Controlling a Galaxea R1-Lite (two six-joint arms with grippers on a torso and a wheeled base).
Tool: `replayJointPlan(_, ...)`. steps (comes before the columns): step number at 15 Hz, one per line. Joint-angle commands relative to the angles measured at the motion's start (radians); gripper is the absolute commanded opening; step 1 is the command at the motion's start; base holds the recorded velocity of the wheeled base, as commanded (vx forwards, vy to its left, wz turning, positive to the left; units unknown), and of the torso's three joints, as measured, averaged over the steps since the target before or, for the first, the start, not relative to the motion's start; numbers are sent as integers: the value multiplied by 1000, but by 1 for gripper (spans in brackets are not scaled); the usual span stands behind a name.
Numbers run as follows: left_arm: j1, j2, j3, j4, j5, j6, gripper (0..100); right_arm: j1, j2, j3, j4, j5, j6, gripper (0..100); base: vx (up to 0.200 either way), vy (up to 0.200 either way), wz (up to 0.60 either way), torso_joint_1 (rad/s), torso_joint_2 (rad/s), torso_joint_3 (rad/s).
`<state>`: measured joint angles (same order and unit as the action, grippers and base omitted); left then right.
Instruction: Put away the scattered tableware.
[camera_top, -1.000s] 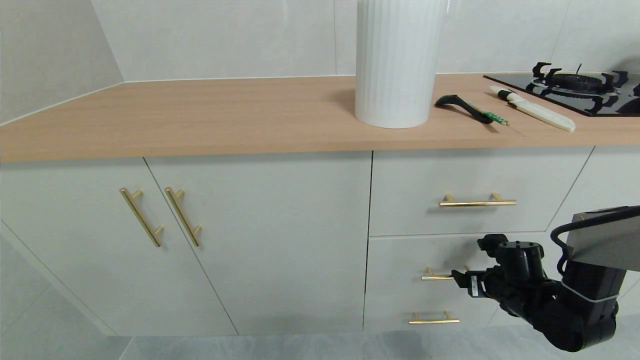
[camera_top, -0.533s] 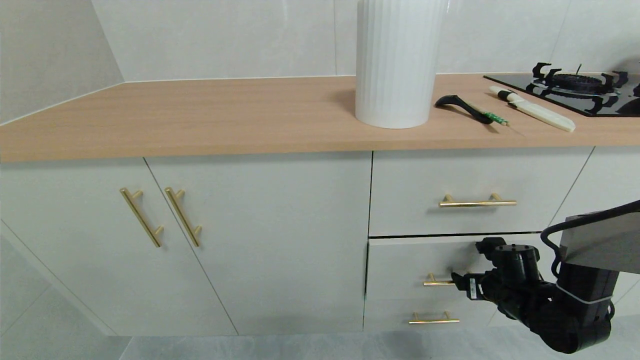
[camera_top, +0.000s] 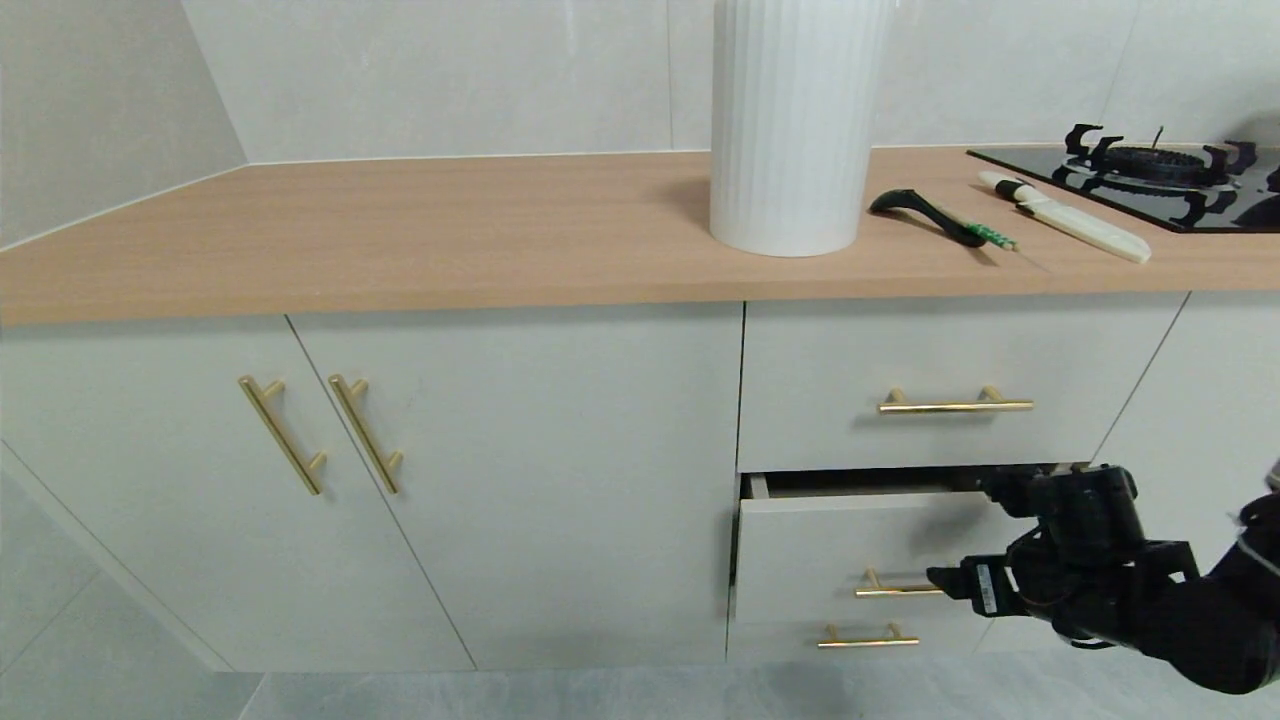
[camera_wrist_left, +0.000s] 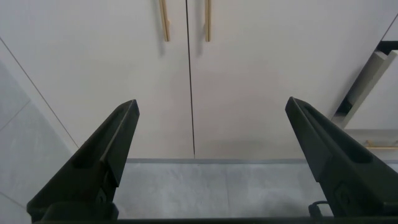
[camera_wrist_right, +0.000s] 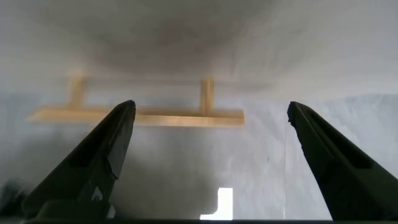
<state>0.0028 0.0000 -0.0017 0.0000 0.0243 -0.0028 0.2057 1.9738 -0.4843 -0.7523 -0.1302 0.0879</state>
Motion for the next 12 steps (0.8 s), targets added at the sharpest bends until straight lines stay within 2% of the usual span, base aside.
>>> replayJointPlan(1,0,2,0,0,0,0,100,0,-286,-43,148,38,6,100,0,0,0,0,0,0)
replayJointPlan(7,0,2,0,0,0,0,100,21,-414,-53,143,27,9,100,0,0,0,0,0,0)
replayJointPlan(12,2,2,0,0,0,0,100,38,-394,-54,126,29,10,100,0,0,0,0,0,0)
